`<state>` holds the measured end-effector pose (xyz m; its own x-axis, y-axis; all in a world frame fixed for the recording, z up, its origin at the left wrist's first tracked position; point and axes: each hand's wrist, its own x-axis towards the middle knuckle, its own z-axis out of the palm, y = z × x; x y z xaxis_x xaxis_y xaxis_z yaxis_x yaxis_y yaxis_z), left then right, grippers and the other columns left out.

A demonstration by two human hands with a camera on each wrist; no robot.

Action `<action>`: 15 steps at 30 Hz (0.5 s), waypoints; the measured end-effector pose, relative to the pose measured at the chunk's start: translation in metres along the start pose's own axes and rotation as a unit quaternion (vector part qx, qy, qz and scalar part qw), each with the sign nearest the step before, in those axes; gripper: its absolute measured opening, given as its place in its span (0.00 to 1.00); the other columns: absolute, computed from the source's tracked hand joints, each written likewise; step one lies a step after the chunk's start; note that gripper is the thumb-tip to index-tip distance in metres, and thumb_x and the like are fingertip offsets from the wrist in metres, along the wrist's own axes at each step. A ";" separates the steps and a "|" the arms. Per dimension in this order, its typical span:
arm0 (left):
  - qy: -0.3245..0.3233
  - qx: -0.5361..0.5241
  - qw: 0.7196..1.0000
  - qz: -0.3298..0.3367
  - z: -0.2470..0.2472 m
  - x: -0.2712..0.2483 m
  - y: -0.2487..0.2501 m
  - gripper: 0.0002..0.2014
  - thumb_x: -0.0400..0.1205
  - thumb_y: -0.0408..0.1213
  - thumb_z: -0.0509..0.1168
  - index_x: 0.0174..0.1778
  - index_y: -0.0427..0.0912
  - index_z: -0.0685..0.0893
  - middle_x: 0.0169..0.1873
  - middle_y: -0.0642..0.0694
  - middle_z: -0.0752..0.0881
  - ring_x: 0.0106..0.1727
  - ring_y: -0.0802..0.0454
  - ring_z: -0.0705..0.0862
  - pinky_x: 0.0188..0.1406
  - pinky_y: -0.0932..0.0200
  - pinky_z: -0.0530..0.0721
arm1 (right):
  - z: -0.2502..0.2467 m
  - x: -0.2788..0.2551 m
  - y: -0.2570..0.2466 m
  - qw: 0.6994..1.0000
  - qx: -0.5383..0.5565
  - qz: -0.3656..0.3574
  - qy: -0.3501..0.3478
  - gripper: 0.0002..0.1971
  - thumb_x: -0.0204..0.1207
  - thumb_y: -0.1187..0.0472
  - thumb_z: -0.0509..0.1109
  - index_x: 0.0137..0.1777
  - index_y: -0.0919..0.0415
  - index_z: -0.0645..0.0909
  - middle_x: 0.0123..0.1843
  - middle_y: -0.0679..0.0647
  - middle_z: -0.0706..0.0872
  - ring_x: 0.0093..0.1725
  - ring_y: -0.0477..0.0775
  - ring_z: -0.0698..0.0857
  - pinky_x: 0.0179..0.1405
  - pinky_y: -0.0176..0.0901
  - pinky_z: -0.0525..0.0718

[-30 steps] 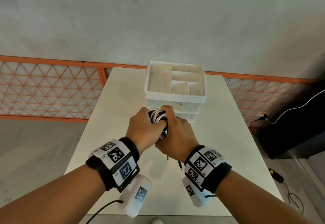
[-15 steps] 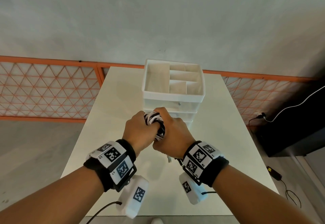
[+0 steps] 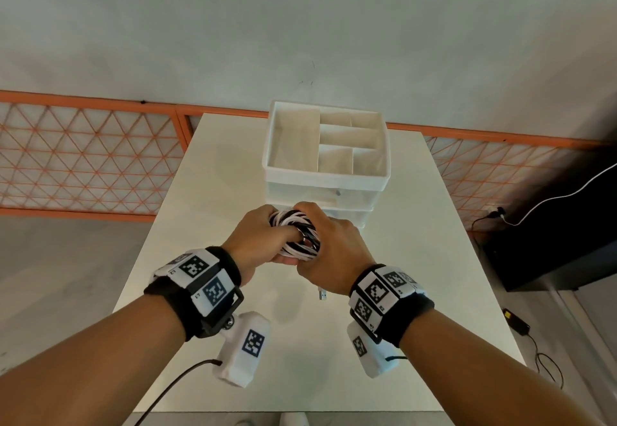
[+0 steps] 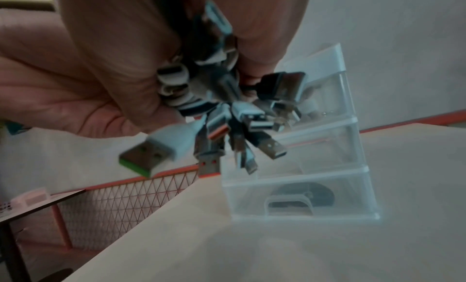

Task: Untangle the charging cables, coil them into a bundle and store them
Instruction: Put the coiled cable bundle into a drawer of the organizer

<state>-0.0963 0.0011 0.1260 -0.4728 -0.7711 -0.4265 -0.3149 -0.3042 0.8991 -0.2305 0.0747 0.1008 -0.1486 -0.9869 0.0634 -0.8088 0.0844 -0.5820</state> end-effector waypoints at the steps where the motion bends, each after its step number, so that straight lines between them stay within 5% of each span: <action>1: -0.025 -0.011 1.000 -0.013 -0.001 0.004 -0.002 0.14 0.76 0.28 0.73 0.58 0.35 0.82 0.50 0.36 0.91 0.48 0.42 0.93 0.48 0.47 0.92 | 0.000 0.000 0.004 1.000 0.003 0.005 -0.002 0.36 0.62 0.61 0.76 0.70 0.44 0.69 0.50 0.45 0.90 0.45 0.54 0.88 0.43 0.52 0.90; 7: -0.139 -0.095 0.981 -0.097 -0.011 0.033 -0.026 0.26 0.69 0.36 0.81 0.61 0.38 0.83 0.54 0.39 0.90 0.55 0.44 0.88 0.57 0.48 0.88 | 0.000 0.004 0.041 0.996 0.001 0.092 -0.023 0.38 0.58 0.59 0.76 0.68 0.39 0.69 0.50 0.47 0.90 0.46 0.58 0.89 0.45 0.53 0.91; 15: 0.008 -0.232 0.956 -0.180 0.029 0.092 -0.049 0.02 0.81 0.30 0.67 0.47 0.38 0.84 0.39 0.43 0.85 0.42 0.48 0.84 0.44 0.52 0.82 | -0.002 0.016 0.077 0.985 -0.019 0.162 -0.056 0.39 0.58 0.60 0.76 0.70 0.38 0.67 0.49 0.51 0.88 0.46 0.62 0.87 0.47 0.53 0.91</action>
<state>-0.1483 -0.0391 0.0398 -0.3890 -0.5768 -0.7183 -0.0540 -0.7641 0.6428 -0.2962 0.0652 0.0584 -0.3413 -0.9159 -0.2113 -0.7497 0.4009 -0.5266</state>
